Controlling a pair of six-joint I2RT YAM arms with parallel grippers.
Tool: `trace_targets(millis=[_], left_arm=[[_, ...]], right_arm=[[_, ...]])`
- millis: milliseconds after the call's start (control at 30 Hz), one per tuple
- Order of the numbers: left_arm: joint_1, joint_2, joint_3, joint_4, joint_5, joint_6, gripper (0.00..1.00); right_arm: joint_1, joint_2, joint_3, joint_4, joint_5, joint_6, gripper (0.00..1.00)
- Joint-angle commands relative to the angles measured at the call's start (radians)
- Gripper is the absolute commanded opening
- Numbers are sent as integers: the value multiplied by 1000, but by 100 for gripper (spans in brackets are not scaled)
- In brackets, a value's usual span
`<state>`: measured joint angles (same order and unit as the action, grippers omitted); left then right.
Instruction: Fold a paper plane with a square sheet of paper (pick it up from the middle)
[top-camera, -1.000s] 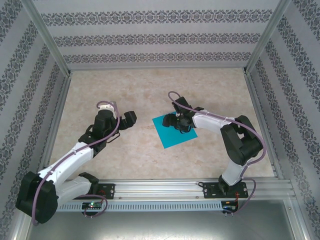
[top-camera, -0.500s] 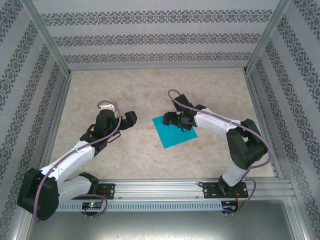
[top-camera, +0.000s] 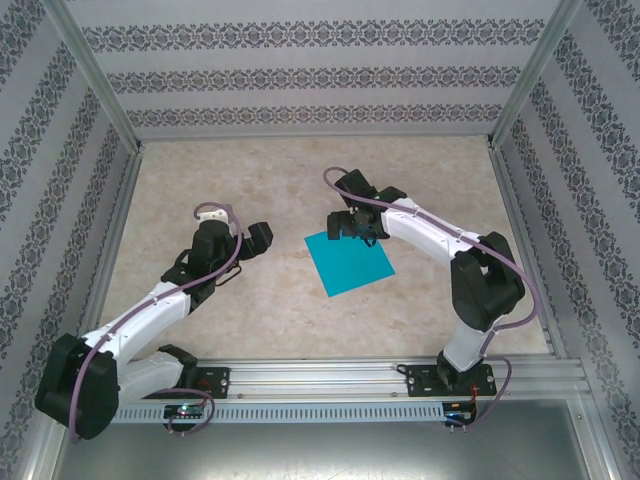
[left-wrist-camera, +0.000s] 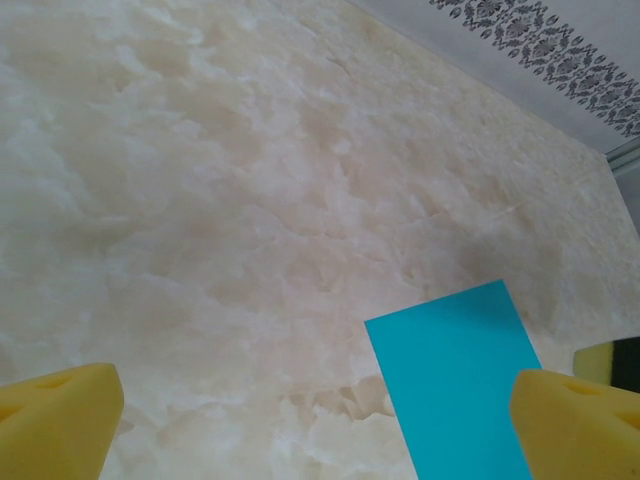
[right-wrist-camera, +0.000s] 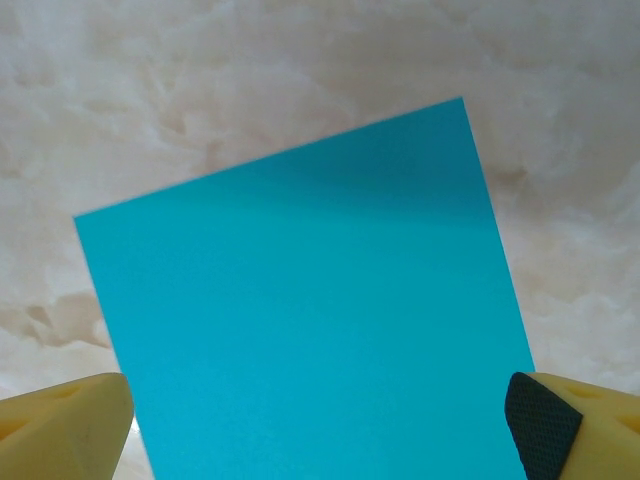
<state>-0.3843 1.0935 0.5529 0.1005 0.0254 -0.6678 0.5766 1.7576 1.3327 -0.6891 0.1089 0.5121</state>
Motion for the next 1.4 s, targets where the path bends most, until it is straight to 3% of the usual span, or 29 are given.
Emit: trace_targets(millis=[0,400,667,1000,1100,1367], left_arm=[[7,13,10,5,15,-23,100],[7,42,39,-51,74,-24,100],[6,45,35,-34,88,-19,100],[7,46,40,-39,104,-10,100],[7,29,33,-42,113,-7,100],[7,9,19,-31,66,-10,100]], right_arm=[[17,23,43,-97,28,-36,98],[30,93,95,-162,23,-58,98],[1,98,-36,55,-218,-14,98],[-78,66,-202,206,-240,96,98],[-77,53,-263,246,-236,162,98],[27,-39,-471,425,-139,570,98]])
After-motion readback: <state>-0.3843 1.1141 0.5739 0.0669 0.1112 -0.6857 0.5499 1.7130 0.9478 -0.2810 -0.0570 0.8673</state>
